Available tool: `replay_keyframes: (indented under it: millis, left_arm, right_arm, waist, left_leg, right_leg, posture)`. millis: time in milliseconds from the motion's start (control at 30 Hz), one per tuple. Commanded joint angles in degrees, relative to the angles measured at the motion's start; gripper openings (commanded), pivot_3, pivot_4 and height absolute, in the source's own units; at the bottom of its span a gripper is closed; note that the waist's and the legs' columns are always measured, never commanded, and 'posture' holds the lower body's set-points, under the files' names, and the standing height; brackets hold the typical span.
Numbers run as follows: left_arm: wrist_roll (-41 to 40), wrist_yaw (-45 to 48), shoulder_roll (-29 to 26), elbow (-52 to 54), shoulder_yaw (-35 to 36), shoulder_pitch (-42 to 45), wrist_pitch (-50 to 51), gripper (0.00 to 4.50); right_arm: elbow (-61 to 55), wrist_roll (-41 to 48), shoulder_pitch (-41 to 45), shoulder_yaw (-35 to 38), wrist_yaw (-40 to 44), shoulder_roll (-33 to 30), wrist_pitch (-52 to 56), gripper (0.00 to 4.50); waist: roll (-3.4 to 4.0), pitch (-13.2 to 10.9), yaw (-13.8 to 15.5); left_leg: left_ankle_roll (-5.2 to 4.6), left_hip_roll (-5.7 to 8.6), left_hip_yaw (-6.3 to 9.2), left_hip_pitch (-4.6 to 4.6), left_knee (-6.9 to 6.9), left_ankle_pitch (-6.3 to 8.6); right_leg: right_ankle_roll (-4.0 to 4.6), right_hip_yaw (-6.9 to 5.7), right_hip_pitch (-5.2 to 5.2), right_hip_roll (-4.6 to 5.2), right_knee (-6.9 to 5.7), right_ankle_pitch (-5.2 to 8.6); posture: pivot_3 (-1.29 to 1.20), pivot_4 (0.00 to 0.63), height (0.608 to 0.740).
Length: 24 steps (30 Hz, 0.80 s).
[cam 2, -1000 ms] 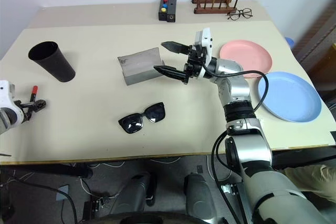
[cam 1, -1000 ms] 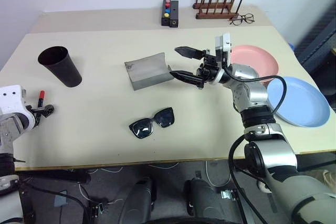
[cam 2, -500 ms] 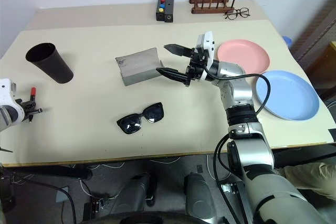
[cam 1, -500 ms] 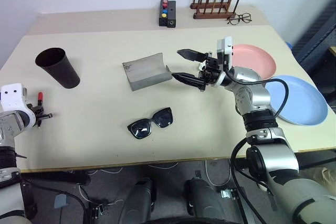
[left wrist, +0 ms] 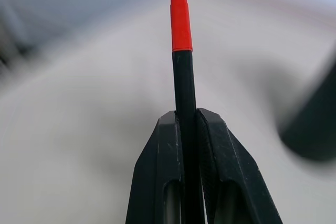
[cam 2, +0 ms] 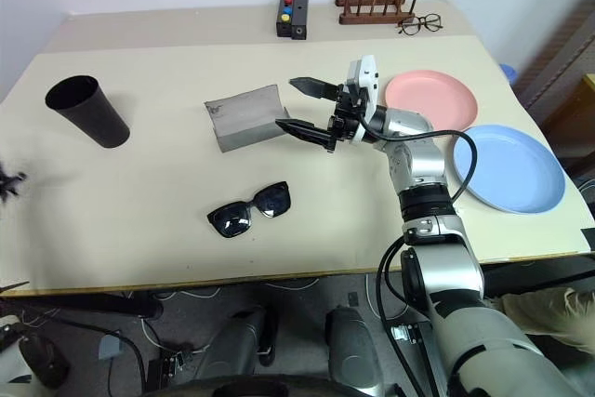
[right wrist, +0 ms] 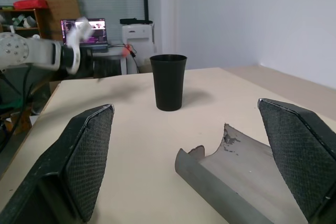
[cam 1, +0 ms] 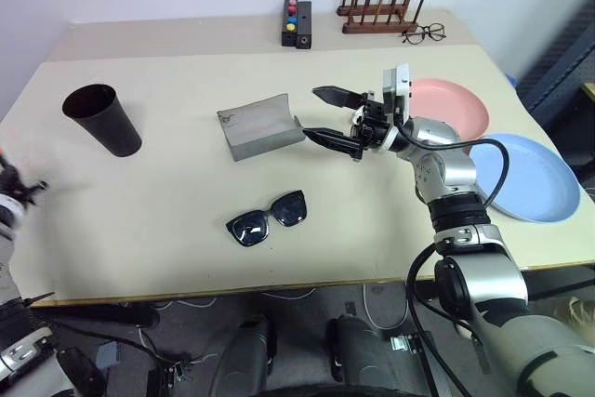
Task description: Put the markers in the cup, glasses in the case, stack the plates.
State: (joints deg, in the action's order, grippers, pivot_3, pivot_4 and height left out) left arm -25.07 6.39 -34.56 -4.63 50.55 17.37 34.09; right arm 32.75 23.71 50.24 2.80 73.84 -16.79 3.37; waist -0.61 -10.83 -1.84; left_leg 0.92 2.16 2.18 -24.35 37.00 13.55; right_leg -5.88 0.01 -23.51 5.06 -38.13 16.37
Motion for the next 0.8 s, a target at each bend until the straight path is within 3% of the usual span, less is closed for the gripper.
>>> replay_keyframes:
  millis: [33,267,633,800]
  left_arm:
    - [-3.1,1.5,0.0,2.2,3.3,2.6,-9.7,0.03]
    - [-4.8,3.9,-0.8,-2.9,0.7,11.9,-24.2,0.03]
    - [9.5,3.4,0.0,-29.0,-16.8,30.7,-50.7,0.03]
    - [13.7,2.0,0.4,-38.1,-21.8,34.6,-57.6,0.03]
  right_arm:
    - [-0.4,0.5,2.1,0.6,0.3,-0.1,-1.0,4.50]
    - [0.1,1.2,2.8,1.3,0.1,-0.1,-0.4,4.50]
    - [-0.9,1.5,1.0,1.3,0.5,0.1,1.0,4.50]
    - [-2.3,1.5,0.1,1.2,0.2,0.0,1.4,4.50]
  waist:
    - [0.00,0.0,0.3]
    - [-0.02,0.0,1.1]
    - [-0.05,0.0,1.1]
    - [-0.06,0.0,0.8]
  left_leg:
    - [0.00,0.00,0.00,0.00,0.00,0.00]
    - [-0.02,0.02,-0.03,0.00,0.09,0.00]
    - [-0.04,0.02,-0.14,0.00,0.11,-0.01]
    - [-0.05,0.01,-0.18,0.00,0.11,-0.01]
  right_leg:
    - [0.00,0.00,0.00,0.00,0.00,0.00]
    - [0.02,-0.01,0.05,-0.02,0.00,-0.02]
    - [-0.04,-0.04,0.04,-0.19,-0.02,-0.05]
    - [-0.05,-0.04,0.01,-0.21,-0.03,-0.06]
  posture:
    - [0.00,0.150,0.740]
    - [0.00,0.150,0.740]
    - [0.00,0.150,0.740]
    - [0.00,0.150,0.740]
